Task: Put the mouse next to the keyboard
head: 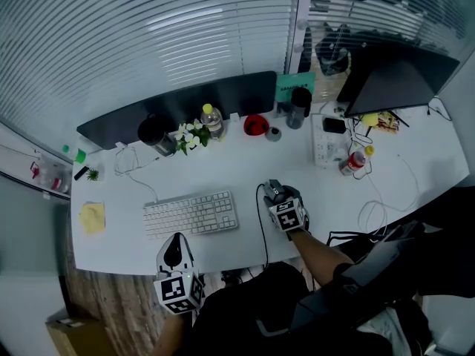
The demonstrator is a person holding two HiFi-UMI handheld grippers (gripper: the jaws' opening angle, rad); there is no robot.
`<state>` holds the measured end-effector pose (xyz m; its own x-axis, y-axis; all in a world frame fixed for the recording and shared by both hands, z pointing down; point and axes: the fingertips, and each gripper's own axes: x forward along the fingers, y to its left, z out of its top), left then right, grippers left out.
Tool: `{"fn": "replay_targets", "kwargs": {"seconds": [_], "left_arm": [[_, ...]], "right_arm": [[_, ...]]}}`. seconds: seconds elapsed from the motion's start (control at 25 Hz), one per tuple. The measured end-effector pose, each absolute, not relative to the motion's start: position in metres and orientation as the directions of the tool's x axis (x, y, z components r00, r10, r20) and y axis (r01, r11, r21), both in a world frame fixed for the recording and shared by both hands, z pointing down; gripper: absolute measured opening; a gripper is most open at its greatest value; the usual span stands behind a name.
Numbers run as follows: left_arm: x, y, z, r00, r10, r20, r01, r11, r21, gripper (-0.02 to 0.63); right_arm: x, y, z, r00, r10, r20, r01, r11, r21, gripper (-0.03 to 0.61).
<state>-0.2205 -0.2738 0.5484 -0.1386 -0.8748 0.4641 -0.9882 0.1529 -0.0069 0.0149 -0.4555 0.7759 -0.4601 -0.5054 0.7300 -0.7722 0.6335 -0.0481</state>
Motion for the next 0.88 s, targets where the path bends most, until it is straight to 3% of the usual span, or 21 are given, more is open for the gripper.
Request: {"fn": "replay_targets", "kwargs": {"seconds": [0.2, 0.32, 0.6, 0.68, 0.88], "left_arm": [[-0.223, -0.273, 0.544, -0.11, -0.877, 0.468, -0.993, 0.119, -0.009, 0.029], [-0.222, -0.279, 0.536, -0.078, -0.887, 0.454, -0.997, 0.079, -0.016, 0.029], [-0.214, -0.3, 0.506, 0.037, -0.916, 0.399, -0.999, -0.025, 0.036, 0.029], [-0.211, -0.308, 0.496, 0.061, -0.925, 0.375, -0.998, -0.06, 0.015, 0.029], [-0.192, -0.319, 0.46, 0.126, -0.945, 0.302, -0.986, -0.153, -0.068, 0.031]], "right_arm": [[0.013, -0.451, 0.778, -0.474, -0.469, 0.745, -0.761, 0.643, -0.08, 0.31], [0.011, -0.454, 0.768, -0.497, -0.466, 0.731, -0.762, 0.639, -0.111, 0.359], [0.007, -0.462, 0.683, -0.563, -0.556, 0.612, -0.76, 0.64, -0.118, 0.336], [0.003, -0.463, 0.645, -0.589, -0.588, 0.553, -0.752, 0.65, -0.109, 0.297], [0.001, -0.454, 0.558, -0.642, -0.632, 0.434, -0.734, 0.671, -0.108, 0.294]]}}
